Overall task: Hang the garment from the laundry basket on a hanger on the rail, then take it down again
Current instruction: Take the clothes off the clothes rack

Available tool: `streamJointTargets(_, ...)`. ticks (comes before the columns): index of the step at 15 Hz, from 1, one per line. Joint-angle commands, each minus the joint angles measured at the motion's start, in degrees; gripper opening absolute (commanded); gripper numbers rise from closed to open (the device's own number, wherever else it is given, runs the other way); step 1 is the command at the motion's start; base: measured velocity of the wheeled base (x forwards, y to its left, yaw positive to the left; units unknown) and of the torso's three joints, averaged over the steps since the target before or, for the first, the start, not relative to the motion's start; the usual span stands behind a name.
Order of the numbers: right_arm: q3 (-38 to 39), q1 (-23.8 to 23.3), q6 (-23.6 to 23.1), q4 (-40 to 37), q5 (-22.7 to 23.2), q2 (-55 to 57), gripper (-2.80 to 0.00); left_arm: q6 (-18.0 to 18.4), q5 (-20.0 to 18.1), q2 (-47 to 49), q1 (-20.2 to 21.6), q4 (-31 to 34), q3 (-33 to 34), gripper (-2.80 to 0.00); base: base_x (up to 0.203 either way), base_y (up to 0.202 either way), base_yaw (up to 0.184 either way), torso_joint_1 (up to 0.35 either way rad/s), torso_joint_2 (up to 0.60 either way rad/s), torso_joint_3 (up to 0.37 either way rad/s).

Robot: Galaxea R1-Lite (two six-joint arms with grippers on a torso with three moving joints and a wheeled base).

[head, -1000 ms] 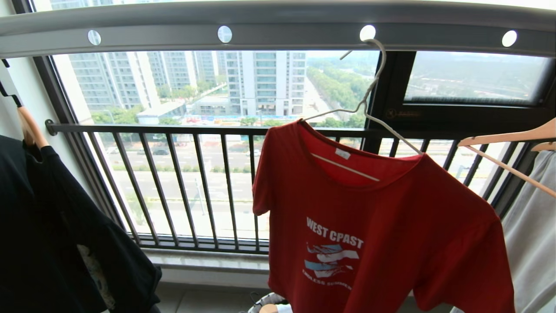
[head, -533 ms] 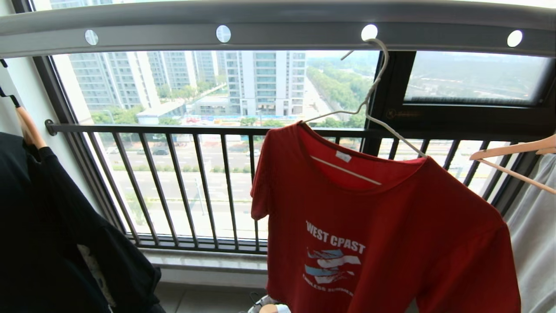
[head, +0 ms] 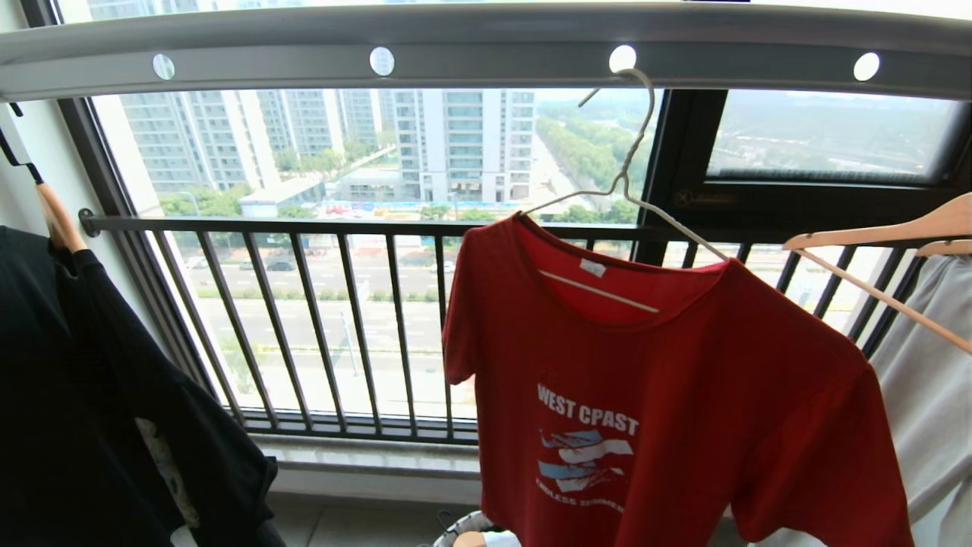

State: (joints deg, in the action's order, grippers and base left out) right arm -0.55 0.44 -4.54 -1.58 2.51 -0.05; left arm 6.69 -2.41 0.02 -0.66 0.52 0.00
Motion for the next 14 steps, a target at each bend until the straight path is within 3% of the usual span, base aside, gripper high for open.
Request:
streamJointTargets(1, 0.02, 0.01, 2.66, 0.0, -1.32, -0.03, -2.8, -2.0, 0.04, 0.01, 0.04, 0.0, 0.0, -2.8, 0.0, 0.0, 0.0, 0.0, 0.0, 0.0)
streamJointTargets(14, 0.02, 0.0, 2.96, 0.0, -1.53, -0.02, -2.8, -4.23, 0.57, -0.02, -0.07, -0.08, 0.0, -2.8, 0.0, 0.0, 0.0, 0.0, 0.0, 0.0)
